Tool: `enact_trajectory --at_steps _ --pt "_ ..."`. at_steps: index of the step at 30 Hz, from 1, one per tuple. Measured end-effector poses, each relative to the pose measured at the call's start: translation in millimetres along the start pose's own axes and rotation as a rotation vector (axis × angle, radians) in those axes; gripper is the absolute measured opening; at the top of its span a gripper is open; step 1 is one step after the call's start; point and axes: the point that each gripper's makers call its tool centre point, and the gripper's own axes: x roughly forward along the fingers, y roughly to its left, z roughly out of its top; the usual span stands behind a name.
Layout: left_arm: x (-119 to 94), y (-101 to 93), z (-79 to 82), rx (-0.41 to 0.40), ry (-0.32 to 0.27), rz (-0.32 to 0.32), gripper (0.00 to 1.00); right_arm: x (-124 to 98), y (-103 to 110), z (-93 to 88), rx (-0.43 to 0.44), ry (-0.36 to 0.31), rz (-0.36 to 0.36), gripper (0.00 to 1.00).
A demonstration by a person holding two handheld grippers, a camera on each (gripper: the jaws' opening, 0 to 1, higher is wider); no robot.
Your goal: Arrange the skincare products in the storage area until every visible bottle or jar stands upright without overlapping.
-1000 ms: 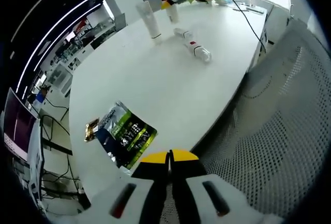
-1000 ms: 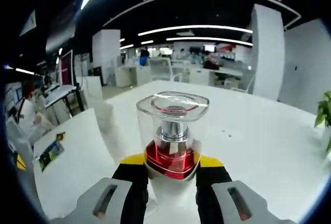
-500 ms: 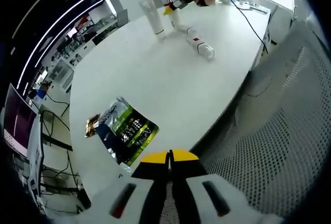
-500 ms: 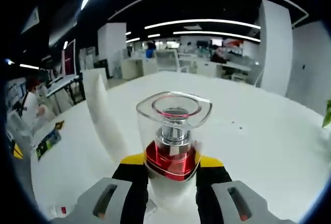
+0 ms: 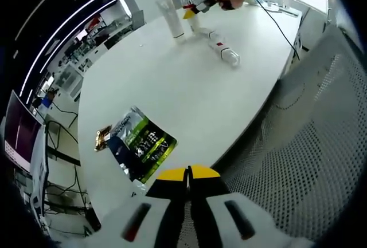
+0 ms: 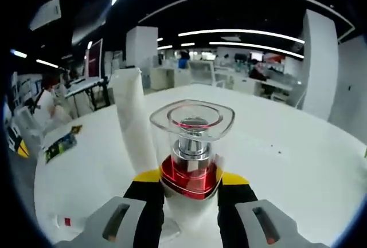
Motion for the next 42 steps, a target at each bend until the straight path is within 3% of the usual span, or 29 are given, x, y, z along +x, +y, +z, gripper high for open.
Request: enact_trajectory --at_steps 3,12,17,21,22,26,29,32,42 --pt "-0.4 1.2 1.1 -0.002 -0.006 0.006 0.00 1.0 1.9 0.0 -0.003 0.013 0.008 0.32" --pt "0.1 2.0 -1.4 -0.008 0.008 0.003 0.00 7.0 4.8 3.7 0.066 0.000 -0.067 0.32" --pt "-0.2 2.7 -1.0 -0.007 0.005 0.007 0.00 3.1 7.4 4.9 0.096 0.025 -0.003 0.37" --pt "-0.4 3.5 0.4 -0.006 -0.004 0.012 0.00 -4.6 10.1 2.8 0.084 0.048 0.098 0.56" --pt "-0.4 3.5 0.5 -0.006 -0.005 0.012 0.00 -6.4 12.8 3.4 0.076 0.055 0.135 0.56" --pt "0.4 1.7 -0.2 0.000 -0.001 0.003 0.00 -10.7 22.0 -3.1 -0.014 0.154 0.270 0.49" --pt "0.3 3.0 0.3 -0.004 -0.005 0.009 0.00 -8.3 23.2 -11.7 -0.047 0.240 0.321 0.50" --pt "0.3 2.3 -0.5 -0.003 -0.001 0.005 0.00 -2.9 18.4 -8.2 -0.092 0.233 0.312 0.37" --pt "-1.2 5.3 3.0 -0.005 -0.020 0.021 0.00 8.0 26.8 -8.7 -0.121 0.245 0.362 0.34"
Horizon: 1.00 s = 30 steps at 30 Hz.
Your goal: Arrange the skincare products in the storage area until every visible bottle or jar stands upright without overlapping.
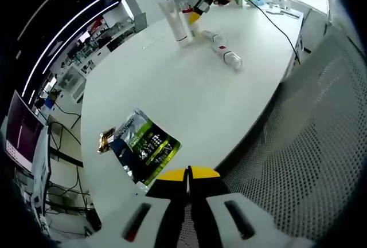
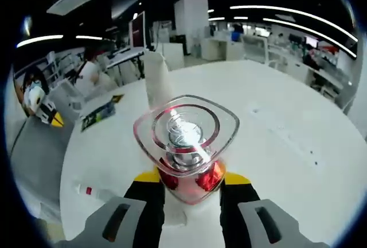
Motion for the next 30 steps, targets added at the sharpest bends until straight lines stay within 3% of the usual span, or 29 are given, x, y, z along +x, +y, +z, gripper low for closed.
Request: enact_trajectory --at_steps 16,22,25,30 --pt "-0.3 1.0 0.5 -0.003 -0.005 0.006 0.00 8.1 5.8 4.2 0.064 -0.004 -0.083 0.35" --pt "-0.1 -0.9 0.4 0.002 -0.004 -0.001 0.00 7.3 11.0 -5.1 -0.008 0.083 -0.039 0.40" --pt "0.4 -0.9 0.5 0.002 -0.005 -0.002 0.00 4.6 10.1 -13.5 -0.033 0.129 -0.028 0.36" --pt "0.2 -1.4 0.5 0.003 -0.003 -0.004 0.00 2.6 6.2 -15.8 -0.044 0.150 -0.043 0.29"
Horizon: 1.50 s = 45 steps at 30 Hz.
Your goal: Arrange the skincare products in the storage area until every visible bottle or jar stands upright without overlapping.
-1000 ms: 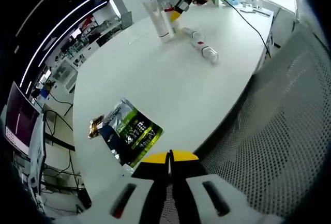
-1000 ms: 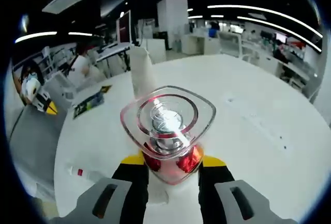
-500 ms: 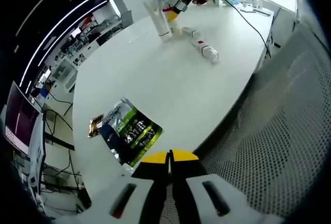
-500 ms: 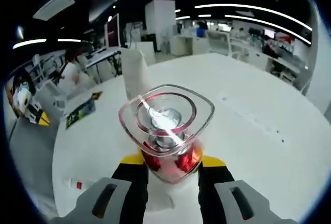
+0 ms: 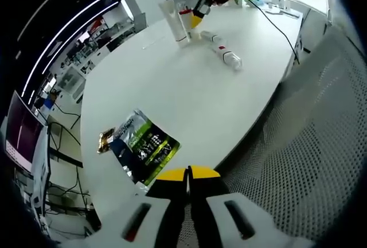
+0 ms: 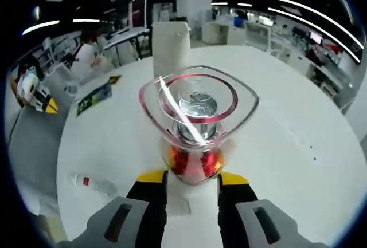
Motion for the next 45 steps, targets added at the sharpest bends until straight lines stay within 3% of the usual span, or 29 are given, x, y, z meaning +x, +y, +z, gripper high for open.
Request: enact_trajectory --at_steps 10,27,39,45 --pt "-0.3 0.5 -0.5 -0.003 0.005 0.002 0.00 3.7 2.5 3.8 0.030 -0.007 -0.010 0.29" --pt "-0.1 0.6 -0.4 -0.003 0.003 0.003 0.00 7.8 -0.4 5.3 0.176 -0.052 -0.061 0.29" --pt "-0.4 1.5 -0.3 -0.004 0.001 0.007 0.00 8.1 -2.1 5.3 0.146 -0.032 -0.078 0.29" --pt "-0.5 1.4 -0.5 -0.004 0.003 0.006 0.00 1.2 -2.0 5.1 0.164 -0.053 -0.081 0.36"
